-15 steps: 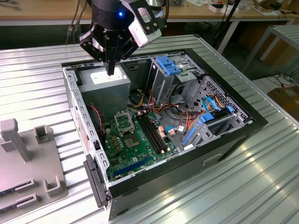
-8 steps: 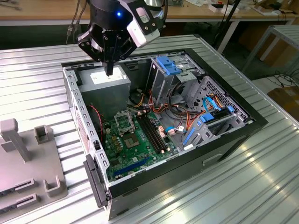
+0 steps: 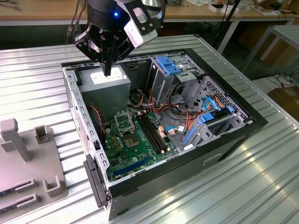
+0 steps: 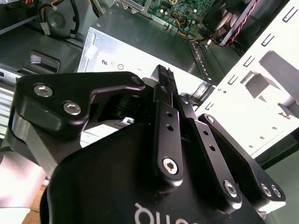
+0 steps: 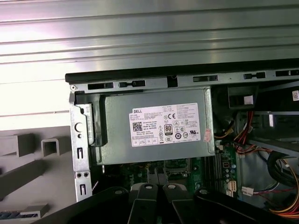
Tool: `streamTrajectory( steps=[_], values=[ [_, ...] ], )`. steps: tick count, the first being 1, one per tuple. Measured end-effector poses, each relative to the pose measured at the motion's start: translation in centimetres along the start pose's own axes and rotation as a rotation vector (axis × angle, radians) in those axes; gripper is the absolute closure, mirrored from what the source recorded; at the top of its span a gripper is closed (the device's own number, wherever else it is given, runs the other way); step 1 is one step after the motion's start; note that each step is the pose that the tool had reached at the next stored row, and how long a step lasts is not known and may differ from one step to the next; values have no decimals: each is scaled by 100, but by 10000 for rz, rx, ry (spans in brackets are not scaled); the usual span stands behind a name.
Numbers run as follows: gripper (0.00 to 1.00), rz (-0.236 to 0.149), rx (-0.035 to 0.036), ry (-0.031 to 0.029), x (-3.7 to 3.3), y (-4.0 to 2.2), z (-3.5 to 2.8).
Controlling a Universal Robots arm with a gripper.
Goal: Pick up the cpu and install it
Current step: 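Reach for the cpu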
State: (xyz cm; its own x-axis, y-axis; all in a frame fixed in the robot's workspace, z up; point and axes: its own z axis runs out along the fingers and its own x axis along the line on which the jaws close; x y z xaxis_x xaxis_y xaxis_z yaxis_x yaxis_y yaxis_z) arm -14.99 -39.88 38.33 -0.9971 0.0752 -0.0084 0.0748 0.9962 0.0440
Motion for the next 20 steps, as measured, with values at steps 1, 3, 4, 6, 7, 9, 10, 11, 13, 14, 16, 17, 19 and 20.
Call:
streamTrajectory(
  steps=[1, 3, 4, 6, 7, 9, 10, 11, 13, 14, 16, 17, 19, 20],
  values=[
    [89, 0, 0, 0, 11, -1, 1],
    [89, 1, 0, 0, 22, -2, 2],
    [89, 1, 1, 0, 29, -2, 2],
    [89, 0, 1, 0, 39, -3, 3],
    [89, 1, 1, 0, 45, -3, 3],
    [89, 0, 1, 0, 57, -4, 4],
    [89, 0, 0, 0, 62, -5, 5],
    [89, 0, 1, 0, 67, -5, 5],
    [89, 1, 1, 0, 77, -6, 6],
    [89, 1, 1, 0, 82, -6, 6],
    [89, 1, 1, 0, 95, -7, 8],
    [89, 1, 1, 0, 101, -8, 9],
    [89, 1, 1, 0, 111, -9, 10],
    [89, 0, 1, 0, 115, -9, 11]
  ],
)
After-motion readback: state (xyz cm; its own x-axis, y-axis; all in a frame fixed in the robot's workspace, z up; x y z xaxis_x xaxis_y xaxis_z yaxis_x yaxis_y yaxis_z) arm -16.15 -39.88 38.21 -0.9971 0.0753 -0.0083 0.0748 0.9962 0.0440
